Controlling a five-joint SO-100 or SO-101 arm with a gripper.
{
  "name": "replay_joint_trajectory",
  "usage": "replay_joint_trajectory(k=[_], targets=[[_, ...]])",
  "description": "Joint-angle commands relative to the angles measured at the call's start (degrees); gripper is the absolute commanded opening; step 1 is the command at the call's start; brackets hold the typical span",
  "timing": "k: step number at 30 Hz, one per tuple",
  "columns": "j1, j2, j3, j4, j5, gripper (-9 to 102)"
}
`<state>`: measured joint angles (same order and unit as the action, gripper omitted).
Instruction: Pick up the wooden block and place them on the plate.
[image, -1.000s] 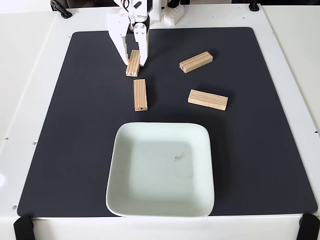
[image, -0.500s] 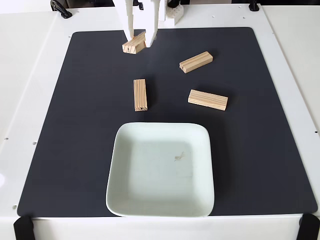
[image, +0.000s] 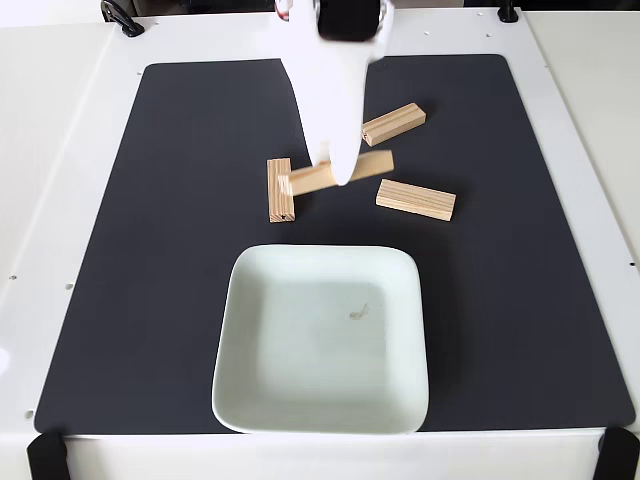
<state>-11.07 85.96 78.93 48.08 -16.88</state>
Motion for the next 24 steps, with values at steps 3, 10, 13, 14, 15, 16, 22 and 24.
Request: replay_joint_trajectory(k=[3,10,13,14,15,16,22,24], targets=[[-0.1,-11.7,-8.6,-8.5,1.8,0],[0.9,-26.6,-25.0,-11.9,6.9,0],[1.1,-32.7,-31.9,-11.4,7.8,0],[1.1,-34.5,-33.8,-11.4,7.8,0],[1.2,-36.0,-35.6,-11.4,7.9,0],[1.4,-37.4,-37.0,-11.4,8.0,0],[2.2,-41.8,-42.0,-11.4,12.9,0],[2.2,-41.9,-41.7,-11.4,13.0,0]])
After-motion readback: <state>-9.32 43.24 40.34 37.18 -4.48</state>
